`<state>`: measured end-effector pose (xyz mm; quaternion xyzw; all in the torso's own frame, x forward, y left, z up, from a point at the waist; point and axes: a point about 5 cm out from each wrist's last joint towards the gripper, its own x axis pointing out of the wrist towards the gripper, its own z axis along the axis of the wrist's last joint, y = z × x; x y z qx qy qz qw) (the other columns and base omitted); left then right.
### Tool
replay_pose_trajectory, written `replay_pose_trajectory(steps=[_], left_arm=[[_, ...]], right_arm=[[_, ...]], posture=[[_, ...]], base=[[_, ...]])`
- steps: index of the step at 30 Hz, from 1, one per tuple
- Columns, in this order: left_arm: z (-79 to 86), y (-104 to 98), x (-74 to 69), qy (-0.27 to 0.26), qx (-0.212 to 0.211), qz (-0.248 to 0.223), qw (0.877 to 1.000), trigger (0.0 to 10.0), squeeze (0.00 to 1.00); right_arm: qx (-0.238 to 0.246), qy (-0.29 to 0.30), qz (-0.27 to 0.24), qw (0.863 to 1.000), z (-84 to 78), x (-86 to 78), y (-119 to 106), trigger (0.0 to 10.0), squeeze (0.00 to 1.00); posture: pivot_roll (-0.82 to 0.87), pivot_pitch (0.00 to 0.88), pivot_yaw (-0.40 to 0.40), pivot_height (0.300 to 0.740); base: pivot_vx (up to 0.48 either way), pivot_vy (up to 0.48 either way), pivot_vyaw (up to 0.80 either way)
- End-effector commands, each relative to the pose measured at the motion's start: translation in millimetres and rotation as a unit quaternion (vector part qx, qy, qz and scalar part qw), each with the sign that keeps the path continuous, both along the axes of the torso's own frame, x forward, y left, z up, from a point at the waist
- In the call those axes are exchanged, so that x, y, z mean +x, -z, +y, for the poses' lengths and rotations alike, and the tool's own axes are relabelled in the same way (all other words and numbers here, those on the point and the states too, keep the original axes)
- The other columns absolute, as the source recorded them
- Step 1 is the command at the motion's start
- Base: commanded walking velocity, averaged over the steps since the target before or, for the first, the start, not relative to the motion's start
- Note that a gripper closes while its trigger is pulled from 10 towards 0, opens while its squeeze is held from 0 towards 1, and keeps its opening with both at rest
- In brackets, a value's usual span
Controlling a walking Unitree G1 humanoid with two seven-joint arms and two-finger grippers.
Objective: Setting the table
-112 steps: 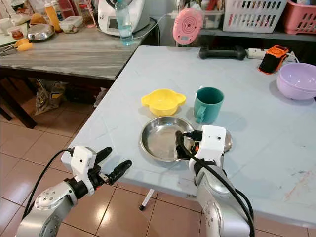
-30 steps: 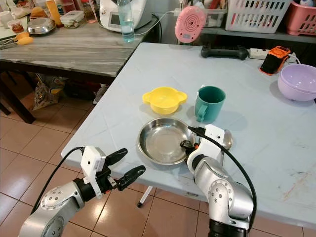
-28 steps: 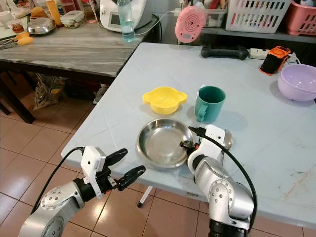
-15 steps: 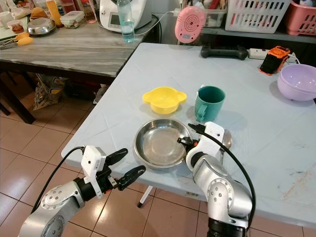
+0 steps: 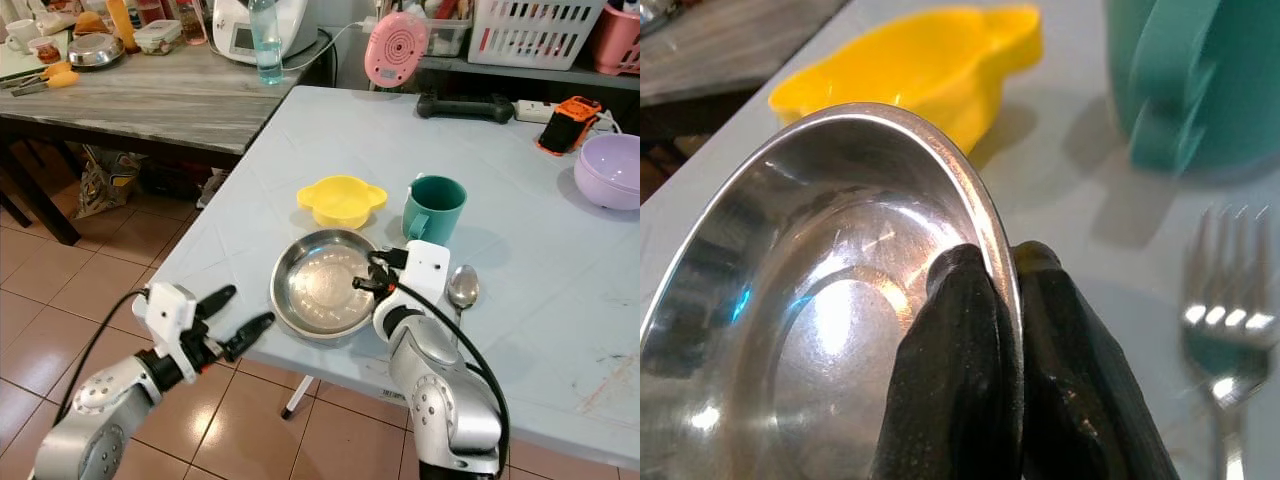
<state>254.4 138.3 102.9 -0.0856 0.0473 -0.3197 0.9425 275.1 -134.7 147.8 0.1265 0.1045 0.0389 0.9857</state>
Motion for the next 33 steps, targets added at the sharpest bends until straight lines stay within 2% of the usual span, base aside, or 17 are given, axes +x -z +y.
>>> replay_pose_trajectory(steps=[1, 5, 6, 8, 10, 11, 14, 16, 21, 28, 33], left_arm=[[5.4, -1.5, 5.3, -0.021, 0.003, -0.007, 1.000, 10.0, 0.00], [17.3, 0.3, 17.9, -0.107, 0.025, -0.016, 0.994, 10.0, 0.00], [17.3, 0.3, 17.9, -0.107, 0.025, -0.016, 0.994, 10.0, 0.00], [22.0, 2.9, 22.1, -0.145, 0.035, -0.014, 0.989, 10.0, 0.00], [25.1, 5.1, 24.2, -0.166, 0.045, -0.013, 0.985, 10.0, 0.00], [26.8, 6.9, 25.3, -0.176, 0.050, -0.010, 0.983, 10.0, 0.00], [28.3, 12.4, 30.6, -0.197, 0.058, -0.005, 0.979, 10.0, 0.00], [25.7, 12.5, 33.6, -0.197, 0.056, -0.006, 0.979, 10.0, 0.00], [20.2, 9.6, 39.2, -0.196, 0.050, -0.014, 0.979, 10.0, 0.00], [18.2, 8.7, 45.2, -0.203, 0.032, -0.016, 0.978, 10.0, 0.00], [16.6, 9.2, 45.2, -0.203, 0.026, -0.016, 0.979, 10.0, 0.00]], right_arm=[[-0.007, -0.007, -0.038, 0.999, 1.6, -2.2, -8.9, 0.0, 0.00], [-0.030, -0.008, -0.061, 0.998, 0.1, -2.9, -10.6, 0.0, 0.00], [-0.030, -0.008, -0.061, 0.998, 0.1, -2.9, -10.6, 0.0, 0.00], [-0.040, -0.007, -0.074, 0.996, 0.1, -3.4, -11.4, 0.0, 0.00], [-0.044, -0.007, -0.081, 0.996, 0.0, -4.0, -11.6, 4.4, 0.00], [-0.047, -0.008, -0.086, 0.995, 0.4, -4.3, -11.8, 9.8, 0.00], [-0.070, -0.007, -0.112, 0.991, -1.2, -8.7, -12.4, 10.0, 0.00], [-0.074, -0.006, -0.111, 0.991, -1.3, -10.8, -9.0, 10.0, 0.00], [-0.068, -0.003, -0.106, 0.992, -1.7, -13.4, -3.6, 10.0, 0.00], [-0.070, -0.003, -0.119, 0.990, -3.1, -13.3, -3.6, 10.0, 0.00], [-0.077, -0.010, -0.125, 0.989, -1.3, -14.3, -4.8, 10.0, 0.00]], posture=[[-0.10, 0.057, 0.053, 0.740], [-0.10, 0.050, 0.058, 0.740], [-0.10, 0.050, 0.058, 0.740], [-0.10, 0.045, 0.061, 0.740], [-0.10, 0.042, 0.062, 0.740], [-0.10, 0.040, 0.064, 0.740], [-0.09, 0.035, 0.069, 0.740], [-0.09, 0.031, 0.071, 0.740], [-0.09, 0.021, 0.072, 0.740], [-0.10, 0.018, 0.074, 0.740], [-0.11, 0.023, 0.072, 0.740]], base=[[0.000, 0.000, 0.00], [0.000, 0.000, 0.00], [0.000, 0.000, 0.00], [0.000, 0.000, 0.00], [0.000, 0.000, 0.00], [0.000, 0.000, 0.00], [0.000, 0.000, 0.00], [0.000, 0.000, 0.00], [0.000, 0.000, -0.25], [0.000, 0.000, -0.68], [0.000, 0.097, 0.00]])
